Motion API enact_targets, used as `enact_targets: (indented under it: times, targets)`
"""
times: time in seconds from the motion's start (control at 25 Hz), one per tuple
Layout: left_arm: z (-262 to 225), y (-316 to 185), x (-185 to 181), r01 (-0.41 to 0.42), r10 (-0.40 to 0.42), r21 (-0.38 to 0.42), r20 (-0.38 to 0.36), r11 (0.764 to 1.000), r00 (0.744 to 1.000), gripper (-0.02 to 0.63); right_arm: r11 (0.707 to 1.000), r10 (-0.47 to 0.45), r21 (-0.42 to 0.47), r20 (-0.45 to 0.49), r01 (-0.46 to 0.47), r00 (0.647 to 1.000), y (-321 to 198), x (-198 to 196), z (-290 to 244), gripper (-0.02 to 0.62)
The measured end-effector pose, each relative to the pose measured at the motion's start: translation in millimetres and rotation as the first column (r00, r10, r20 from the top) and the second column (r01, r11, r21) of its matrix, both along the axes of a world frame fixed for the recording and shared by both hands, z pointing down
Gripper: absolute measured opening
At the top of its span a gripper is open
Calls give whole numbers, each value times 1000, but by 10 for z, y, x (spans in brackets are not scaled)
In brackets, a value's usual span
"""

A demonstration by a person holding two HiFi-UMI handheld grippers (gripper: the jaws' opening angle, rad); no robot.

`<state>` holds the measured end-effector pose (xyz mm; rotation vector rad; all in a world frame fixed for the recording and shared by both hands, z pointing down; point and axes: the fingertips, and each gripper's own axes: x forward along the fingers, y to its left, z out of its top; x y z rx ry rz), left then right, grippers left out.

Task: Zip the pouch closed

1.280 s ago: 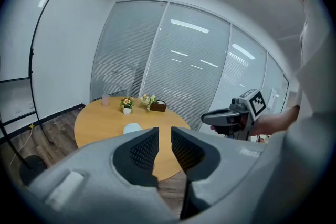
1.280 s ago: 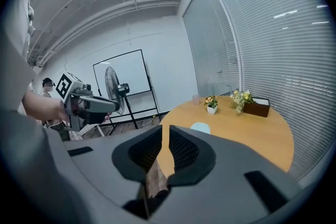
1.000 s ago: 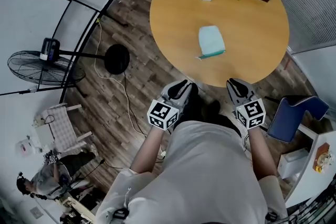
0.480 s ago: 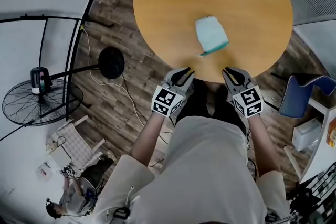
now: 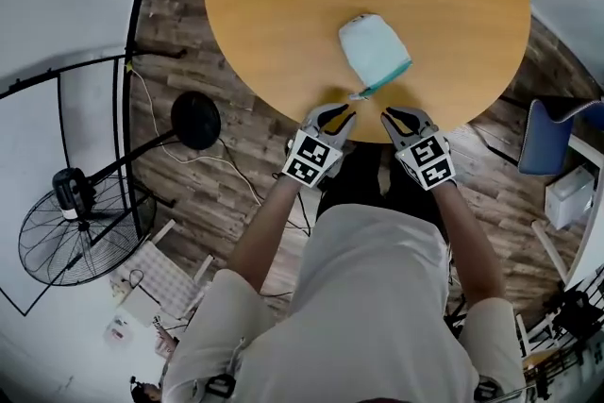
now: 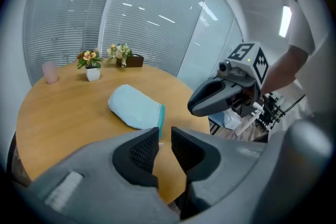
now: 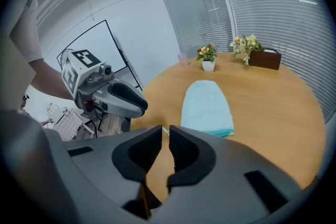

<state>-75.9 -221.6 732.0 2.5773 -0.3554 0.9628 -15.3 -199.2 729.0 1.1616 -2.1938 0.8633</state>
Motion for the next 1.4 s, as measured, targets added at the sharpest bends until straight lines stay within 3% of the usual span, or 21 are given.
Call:
enact_targets:
  times: [0.16,0.64,0.88,1.28,1.4]
  targets:
    - [342,-84,46,-91,90,8,82,996,993,80,999,-17,-42,-14,16,1000,-112,-109,377,43]
    - [897,-92,99,-296,289,10,189,955,939,80,979,-152,-153,-125,132,980,-204,-332,1116,57]
    - [1024,-96,128,-306,302,-13,198,952,932,50,977,-173,-153,-188,145,967,-260,-350,1212,21]
    - [926,-57,113,-321,328,-68,158,945,931,21,971,-201,-159,-132,179,971,-185,-314,1070,3]
    - [882,-78,99,-318,325,-68,157,946,933,20,975,-182,-158,-154,158,971,-212,-237,1047,2]
